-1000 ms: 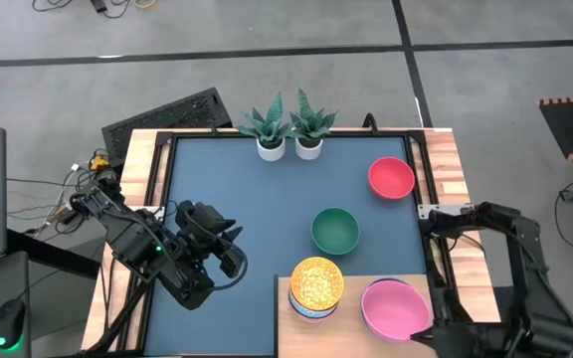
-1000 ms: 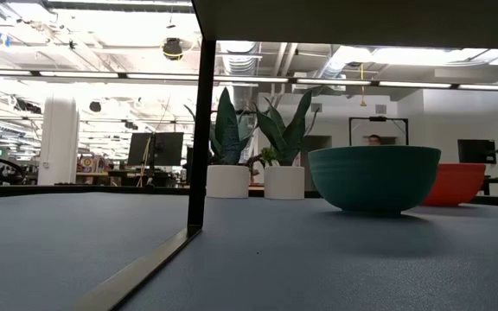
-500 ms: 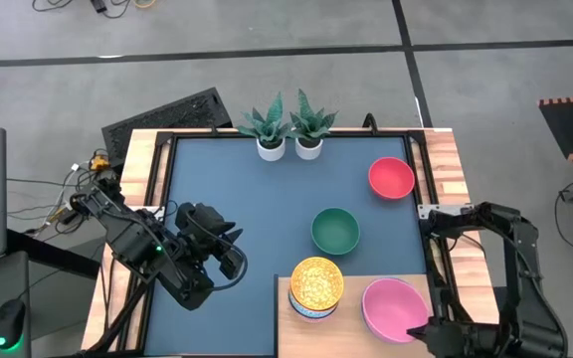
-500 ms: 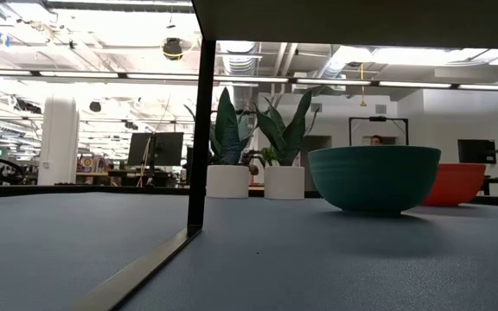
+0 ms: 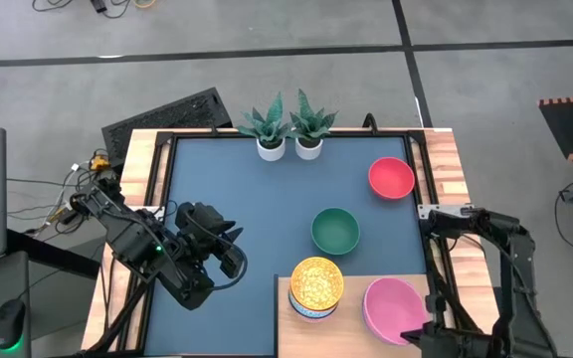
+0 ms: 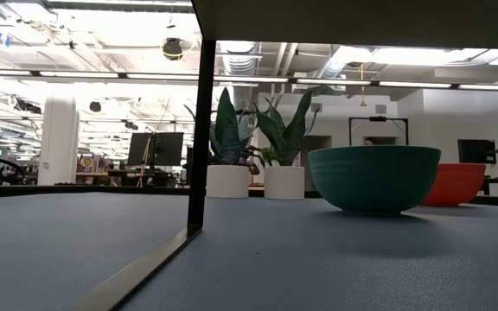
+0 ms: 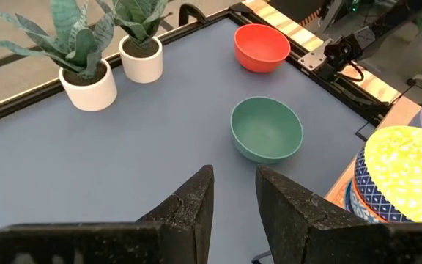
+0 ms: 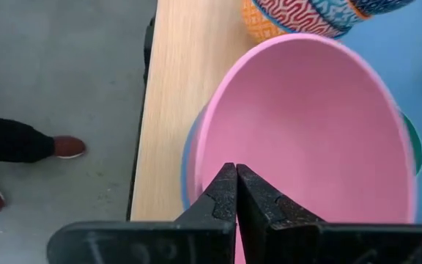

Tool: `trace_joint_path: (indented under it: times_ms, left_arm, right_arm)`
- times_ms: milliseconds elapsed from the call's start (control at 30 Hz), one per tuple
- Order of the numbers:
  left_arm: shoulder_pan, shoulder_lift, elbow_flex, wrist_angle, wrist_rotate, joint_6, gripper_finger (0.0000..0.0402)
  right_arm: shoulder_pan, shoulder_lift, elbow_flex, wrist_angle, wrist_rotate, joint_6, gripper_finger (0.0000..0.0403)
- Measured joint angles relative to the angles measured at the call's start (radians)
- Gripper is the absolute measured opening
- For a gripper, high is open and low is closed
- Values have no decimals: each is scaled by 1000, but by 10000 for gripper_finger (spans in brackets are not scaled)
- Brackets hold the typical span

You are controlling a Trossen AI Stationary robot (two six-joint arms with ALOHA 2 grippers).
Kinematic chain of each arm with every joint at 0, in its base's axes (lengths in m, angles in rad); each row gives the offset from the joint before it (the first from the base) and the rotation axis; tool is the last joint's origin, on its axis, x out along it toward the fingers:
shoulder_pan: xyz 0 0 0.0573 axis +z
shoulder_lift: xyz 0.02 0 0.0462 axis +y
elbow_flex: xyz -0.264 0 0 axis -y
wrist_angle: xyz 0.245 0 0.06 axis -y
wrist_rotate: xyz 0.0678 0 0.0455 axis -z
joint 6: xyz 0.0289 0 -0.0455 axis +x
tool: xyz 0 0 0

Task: Place and stack bowls onto a shelf
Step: Stack the pink bowl on top of the blue bowl on the shelf, then stack the orange bowl on top of the pink bowl on the shelf

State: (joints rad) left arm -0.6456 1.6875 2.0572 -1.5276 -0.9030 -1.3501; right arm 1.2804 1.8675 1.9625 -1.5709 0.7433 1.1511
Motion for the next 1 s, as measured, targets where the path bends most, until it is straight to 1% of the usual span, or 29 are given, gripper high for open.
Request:
trace_joint_path:
  times_ms: [233,467,567,667,767,867,1000]
  left_arm:
    - [0,0,0,1,-1,-1,89]
    - [0,0,0,8,-1,22,89]
    - [0,0,0,8,-13,58,89]
    - [0,0,0,8,-35,97,89]
    - [0,0,0,8,-49,114,89]
    - [0,0,0,8,-49,139,89]
    - [0,0,0,8,-43,183,89]
  right_arm:
    - [-10,22,-2,0,0,7,28]
    - [-21,-17,-1,0,9,8,24]
    - [-21,-39,-1,1,82,23,26]
    - [-29,-61,-1,3,209,24,27]
    - [-41,-72,-1,74,322,-14,27]
    - [-64,-76,-1,188,336,-141,27]
    - [-97,-75,-4,303,327,-209,25]
